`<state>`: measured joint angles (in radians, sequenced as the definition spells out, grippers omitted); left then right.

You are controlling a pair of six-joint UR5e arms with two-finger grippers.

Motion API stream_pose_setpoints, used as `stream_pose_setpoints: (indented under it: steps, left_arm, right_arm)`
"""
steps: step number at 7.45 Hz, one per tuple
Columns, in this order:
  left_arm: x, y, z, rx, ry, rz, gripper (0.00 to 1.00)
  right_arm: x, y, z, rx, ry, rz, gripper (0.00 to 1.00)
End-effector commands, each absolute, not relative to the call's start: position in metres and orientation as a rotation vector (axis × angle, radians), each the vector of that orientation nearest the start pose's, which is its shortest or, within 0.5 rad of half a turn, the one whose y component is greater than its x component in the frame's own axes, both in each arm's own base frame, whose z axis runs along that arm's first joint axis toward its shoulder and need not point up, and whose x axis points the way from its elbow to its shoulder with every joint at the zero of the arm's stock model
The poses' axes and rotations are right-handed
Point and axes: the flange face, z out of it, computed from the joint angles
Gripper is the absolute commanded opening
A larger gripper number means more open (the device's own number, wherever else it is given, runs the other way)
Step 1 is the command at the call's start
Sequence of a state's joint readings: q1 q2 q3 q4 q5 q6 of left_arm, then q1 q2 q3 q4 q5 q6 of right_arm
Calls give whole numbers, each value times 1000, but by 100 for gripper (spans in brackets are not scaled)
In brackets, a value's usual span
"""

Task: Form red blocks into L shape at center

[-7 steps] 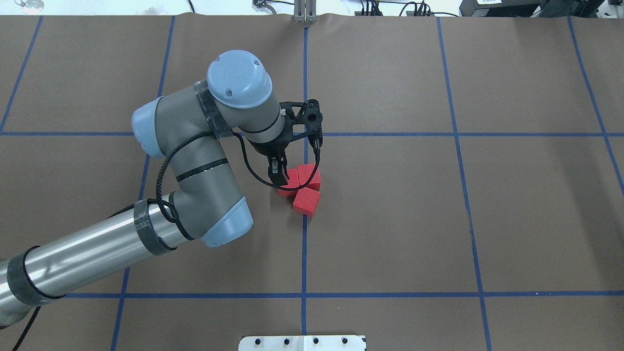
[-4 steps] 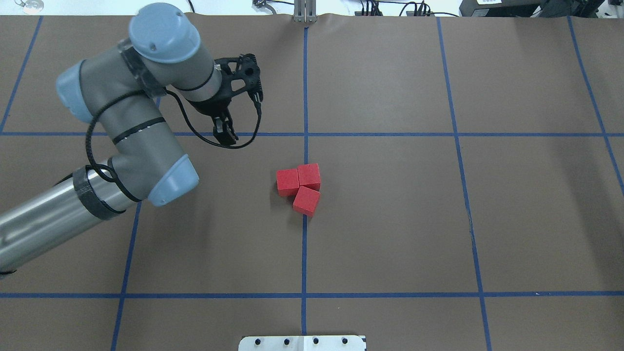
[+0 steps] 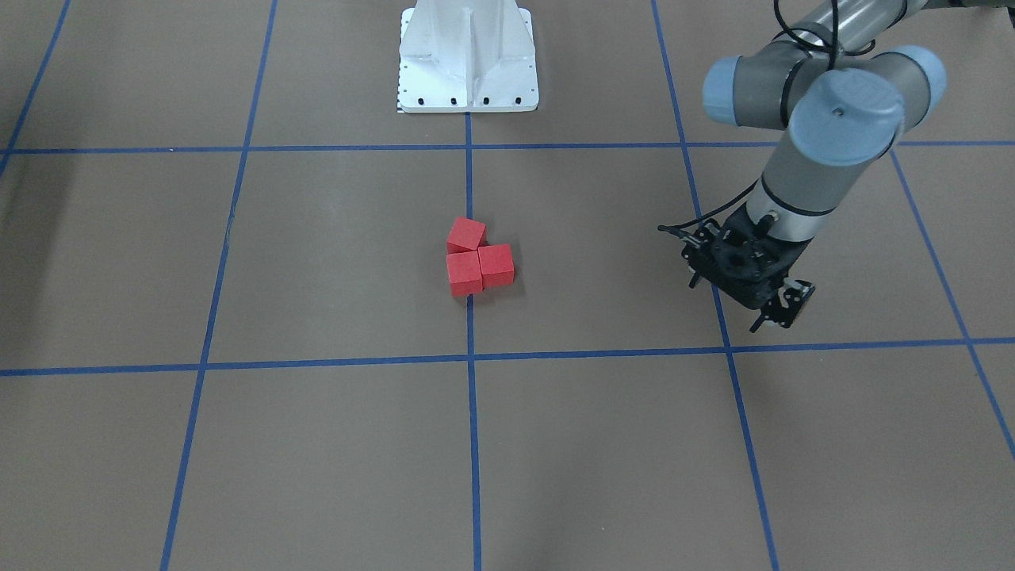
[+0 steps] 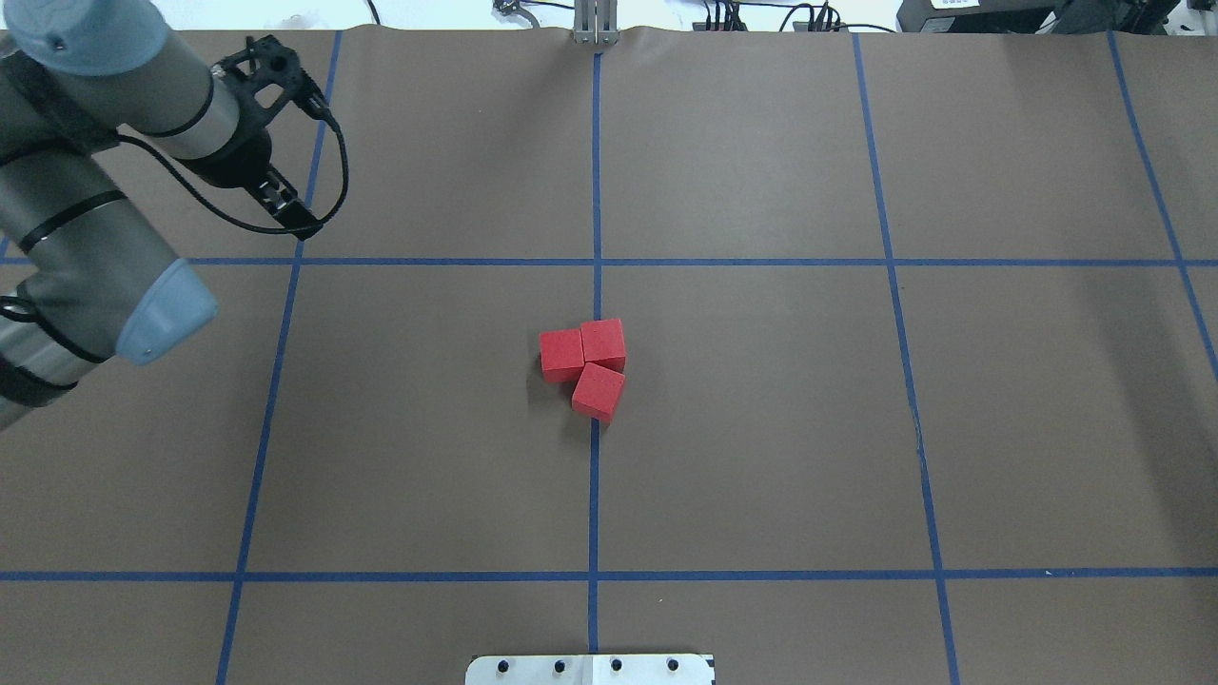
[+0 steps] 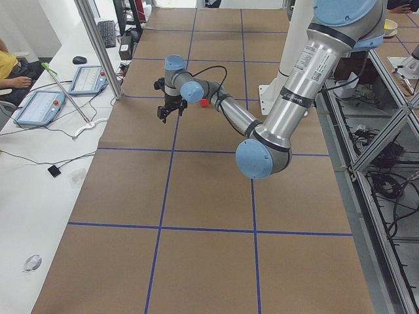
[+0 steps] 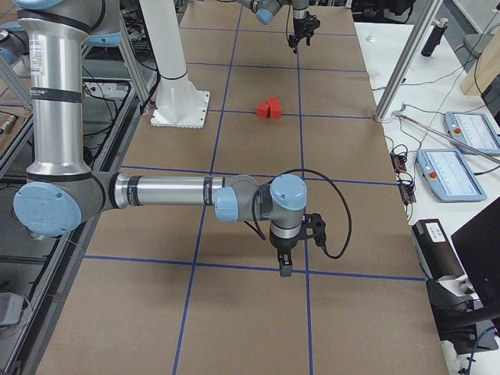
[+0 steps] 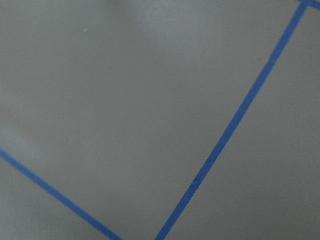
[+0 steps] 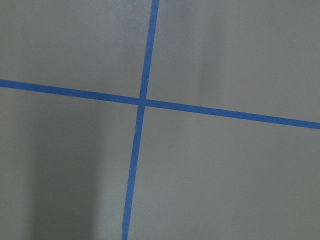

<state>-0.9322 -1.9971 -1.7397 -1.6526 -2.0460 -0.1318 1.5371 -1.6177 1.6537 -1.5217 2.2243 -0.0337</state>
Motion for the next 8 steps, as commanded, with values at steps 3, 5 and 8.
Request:
stream_pose_setpoints:
  steps: [3,5,8]
  left_arm:
    - [111,-518,499,227,764,349,100]
    - [-4,-505,575,221,697,320,100]
    - [-79,-462,621,174,676,141,100]
  right_arm:
    - [57,-480,647,74,-653,-90,99]
    - [57,-480,649,71,-653,-89,99]
    - [57,-480,649,72,-653,-91,99]
